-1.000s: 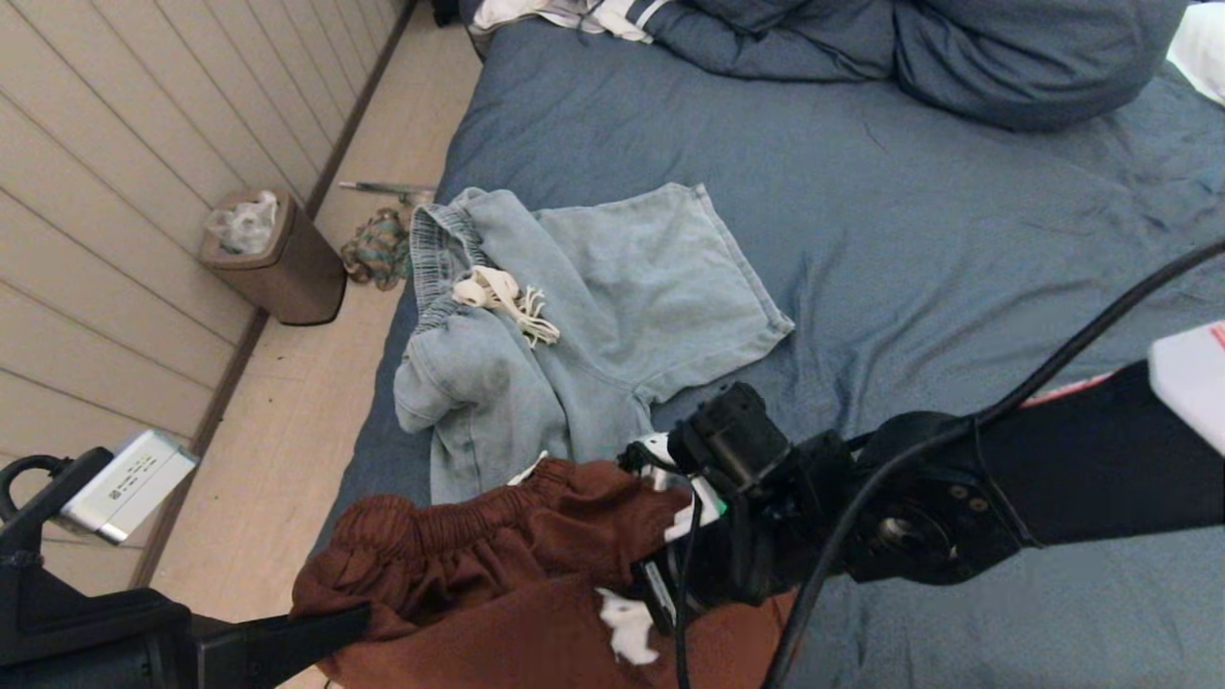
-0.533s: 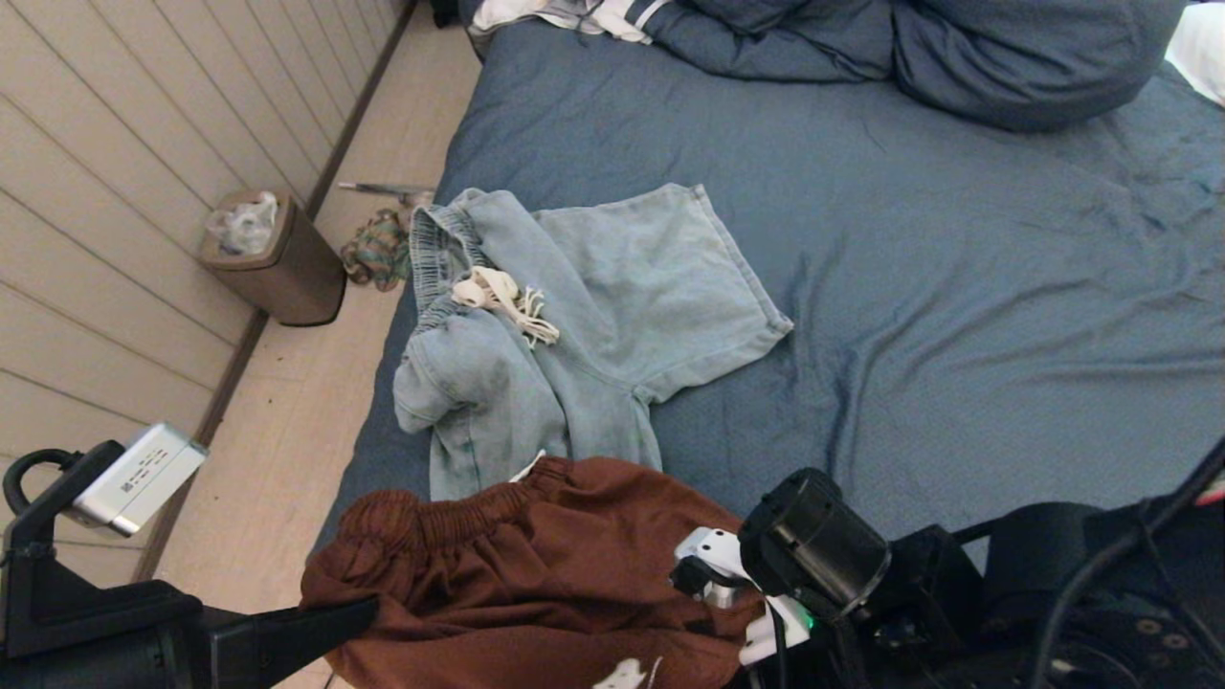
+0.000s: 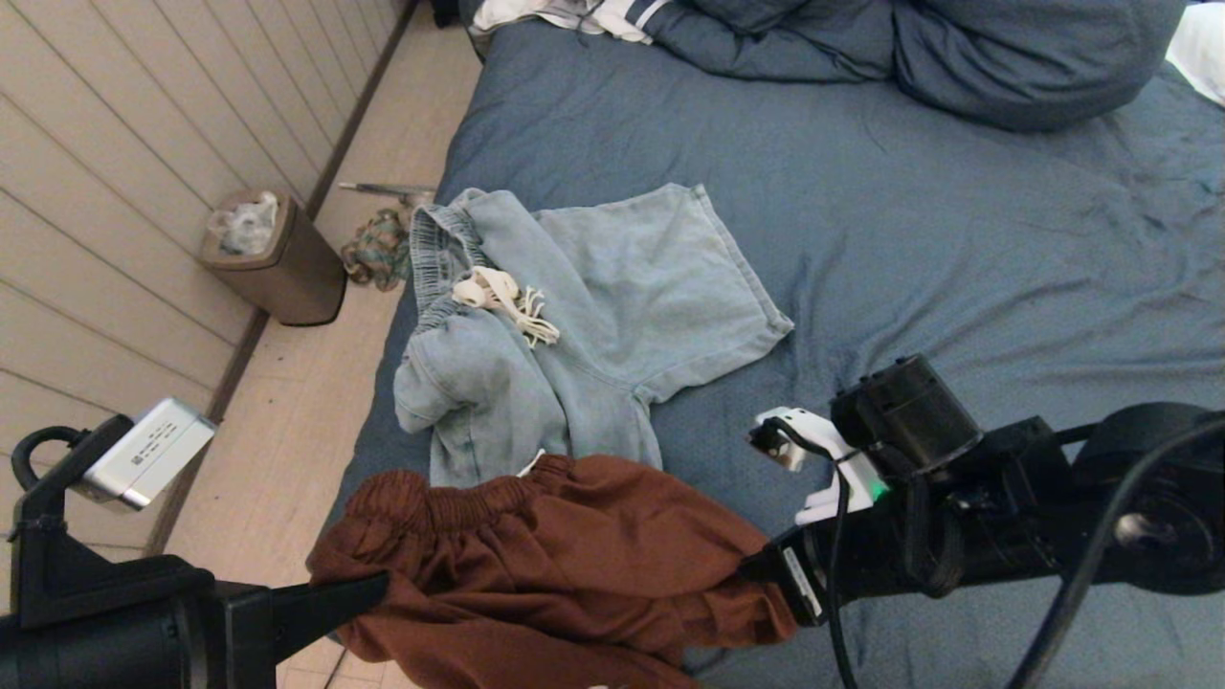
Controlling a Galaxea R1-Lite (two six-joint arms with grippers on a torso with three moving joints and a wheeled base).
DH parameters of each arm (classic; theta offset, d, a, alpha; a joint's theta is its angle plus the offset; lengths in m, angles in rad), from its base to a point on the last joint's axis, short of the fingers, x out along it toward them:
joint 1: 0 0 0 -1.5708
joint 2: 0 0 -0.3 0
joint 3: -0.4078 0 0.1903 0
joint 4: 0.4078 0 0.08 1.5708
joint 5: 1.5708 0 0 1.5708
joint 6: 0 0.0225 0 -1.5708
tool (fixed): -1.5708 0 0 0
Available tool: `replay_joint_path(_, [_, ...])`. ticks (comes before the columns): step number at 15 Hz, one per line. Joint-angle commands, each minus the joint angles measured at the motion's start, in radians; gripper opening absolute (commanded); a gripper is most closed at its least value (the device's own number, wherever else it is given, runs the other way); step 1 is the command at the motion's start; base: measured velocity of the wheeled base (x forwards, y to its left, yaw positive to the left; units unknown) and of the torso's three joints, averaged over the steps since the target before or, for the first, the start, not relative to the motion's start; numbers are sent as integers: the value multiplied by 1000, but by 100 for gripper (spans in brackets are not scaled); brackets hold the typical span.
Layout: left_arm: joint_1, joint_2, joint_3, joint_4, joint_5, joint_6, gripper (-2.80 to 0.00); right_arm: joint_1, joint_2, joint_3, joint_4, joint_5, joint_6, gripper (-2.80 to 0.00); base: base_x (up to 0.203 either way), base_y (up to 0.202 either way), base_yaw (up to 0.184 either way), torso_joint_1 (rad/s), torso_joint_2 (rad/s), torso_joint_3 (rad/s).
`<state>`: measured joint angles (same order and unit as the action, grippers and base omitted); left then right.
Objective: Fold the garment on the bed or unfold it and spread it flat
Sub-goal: Unford the brown shorts
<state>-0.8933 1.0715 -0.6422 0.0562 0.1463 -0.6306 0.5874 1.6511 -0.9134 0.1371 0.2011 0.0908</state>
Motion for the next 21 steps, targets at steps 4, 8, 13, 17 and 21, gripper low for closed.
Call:
replay_joint_path(4, [8, 63, -84, 0, -23, -3, -280, -111, 89, -45, -7, -12, -3, -280, 0, 0, 0, 0, 0, 0])
replay_joint_path(8, [8, 78, -120, 1, -24, -3, -280, -75, 182, -98, -9, -57, -6, -280, 0, 0, 0, 0, 0, 0])
replay_joint_path(13, [8, 87, -122, 1, -25, -3, -280, -57, 183, -178, -11, -59, 0, 0, 0, 0, 0, 0, 0, 0])
replay_joint_path(17, [8, 51, -111, 8, -23, -4, -280, -40, 278, -373, -8, -59, 5, 0, 0, 0, 0, 0, 0, 0])
replay_joint_path(21, [8, 27, -91, 12, -24, -3, -280, 21, 421, -488, -7, -62, 7, 0, 0, 0, 0, 0, 0, 0])
